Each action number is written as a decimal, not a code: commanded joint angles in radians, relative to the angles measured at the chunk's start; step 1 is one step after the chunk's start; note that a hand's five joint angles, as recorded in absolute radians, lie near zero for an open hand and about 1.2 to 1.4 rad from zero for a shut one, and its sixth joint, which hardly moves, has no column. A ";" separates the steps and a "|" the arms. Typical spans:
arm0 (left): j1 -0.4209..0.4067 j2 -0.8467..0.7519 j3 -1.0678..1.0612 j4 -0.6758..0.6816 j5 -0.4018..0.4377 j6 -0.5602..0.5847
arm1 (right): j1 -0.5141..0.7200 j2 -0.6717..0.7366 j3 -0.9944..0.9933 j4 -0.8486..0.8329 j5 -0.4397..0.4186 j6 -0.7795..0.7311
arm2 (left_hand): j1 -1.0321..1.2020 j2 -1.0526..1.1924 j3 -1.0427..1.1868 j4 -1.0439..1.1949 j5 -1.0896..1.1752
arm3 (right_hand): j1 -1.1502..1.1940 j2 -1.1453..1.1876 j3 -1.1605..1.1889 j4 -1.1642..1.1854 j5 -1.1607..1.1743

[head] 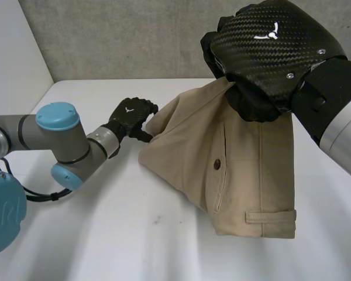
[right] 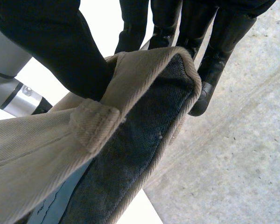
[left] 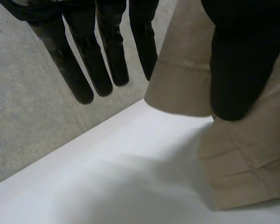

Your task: Fold the shorts.

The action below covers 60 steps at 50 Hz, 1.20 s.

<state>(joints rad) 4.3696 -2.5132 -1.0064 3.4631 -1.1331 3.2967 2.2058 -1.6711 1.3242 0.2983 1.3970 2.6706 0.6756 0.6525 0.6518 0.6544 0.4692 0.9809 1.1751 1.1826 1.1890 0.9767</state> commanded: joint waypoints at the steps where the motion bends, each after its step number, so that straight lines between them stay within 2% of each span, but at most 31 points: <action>1: -0.005 -0.024 0.023 0.001 0.012 0.000 | -0.008 0.005 0.013 -0.001 -0.001 -0.002 | 0.720 0.743 0.744 0.741 0.752 | 0.415 0.221 0.214 0.207 0.245; 7: -0.002 -0.009 0.026 0.068 -0.014 0.001 | -0.018 0.054 0.013 -0.019 0.000 -0.052 | 0.721 0.744 0.744 0.742 0.753 | 0.415 0.221 0.214 0.207 0.245; 12: 0.016 0.060 0.025 0.162 -0.120 0.000 | -0.038 0.192 -0.034 -0.024 0.023 -0.129 | 0.721 0.744 0.744 0.742 0.753 | 0.415 0.221 0.214 0.207 0.245; 16: 0.039 0.140 0.026 0.215 -0.171 -0.002 | -0.083 0.301 -0.137 -0.042 0.086 -0.149 | 0.721 0.744 0.744 0.742 0.753 | 0.415 0.221 0.214 0.207 0.245; 18: 0.073 0.188 0.034 0.234 -0.181 -0.003 | -0.090 0.375 -0.232 -0.077 0.148 -0.153 | 0.721 0.744 0.744 0.742 0.753 | 0.415 0.221 0.214 0.207 0.245; 23: 0.084 0.277 0.078 0.249 -0.204 -0.005 | -0.097 0.497 -0.449 -0.247 0.249 -0.158 | 0.721 0.744 0.744 0.742 0.753 | 0.415 0.221 0.214 0.207 0.245; 26: 0.084 0.307 0.091 0.251 -0.229 -0.005 | -0.097 0.516 -0.503 -0.326 0.269 -0.158 | 0.721 0.744 0.744 0.742 0.753 | 0.415 0.221 0.214 0.207 0.245; 29: 0.084 0.390 0.103 0.258 -0.318 -0.008 | -0.086 0.525 -0.554 -0.497 0.284 -0.160 | 0.721 0.744 0.744 0.742 0.753 | 0.415 0.221 0.214 0.207 0.245; 33: 0.090 0.493 0.024 0.280 -0.396 -0.026 | -0.083 0.524 -0.499 -0.590 0.274 -0.156 | 0.721 0.744 0.744 0.742 0.753 | 0.415 0.221 0.214 0.207 0.245; 43: 0.094 0.606 -0.406 0.275 -0.387 -0.022 | -0.086 0.493 -0.157 -0.558 0.234 -0.160 | 0.721 0.744 0.744 0.742 0.753 | 0.415 0.221 0.214 0.207 0.245; 48: 0.094 0.633 -0.679 0.278 -0.364 -0.017 | -0.086 0.514 0.016 -0.487 0.232 -0.150 | 0.721 0.744 0.744 0.742 0.753 | 0.415 0.221 0.214 0.207 0.245; 51: 0.093 0.629 -0.754 0.277 -0.346 -0.006 | -0.084 0.560 0.065 -0.458 0.231 -0.155 | 0.721 0.744 0.744 0.742 0.753 | 0.415 0.221 0.214 0.207 0.245; 55: 0.094 0.616 -0.836 0.249 -0.336 0.058 | -0.084 0.626 0.107 -0.384 0.231 -0.163 | 0.721 0.744 0.744 0.742 0.753 | 0.415 0.221 0.214 0.207 0.245; 60: 0.096 0.637 -0.900 0.113 -0.336 0.159 | -0.092 0.585 0.145 -0.265 0.217 -0.160 | 0.721 0.744 0.744 0.742 0.753 | 0.415 0.221 0.214 0.207 0.245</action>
<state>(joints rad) 4.4632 -1.8908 -1.8388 3.7079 -1.4719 3.3467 2.1211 -1.0702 1.4314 -0.0952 1.6248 2.5117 1.1402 1.1980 1.1910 1.1949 0.9680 0.9859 1.1965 1.1826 1.1921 0.9863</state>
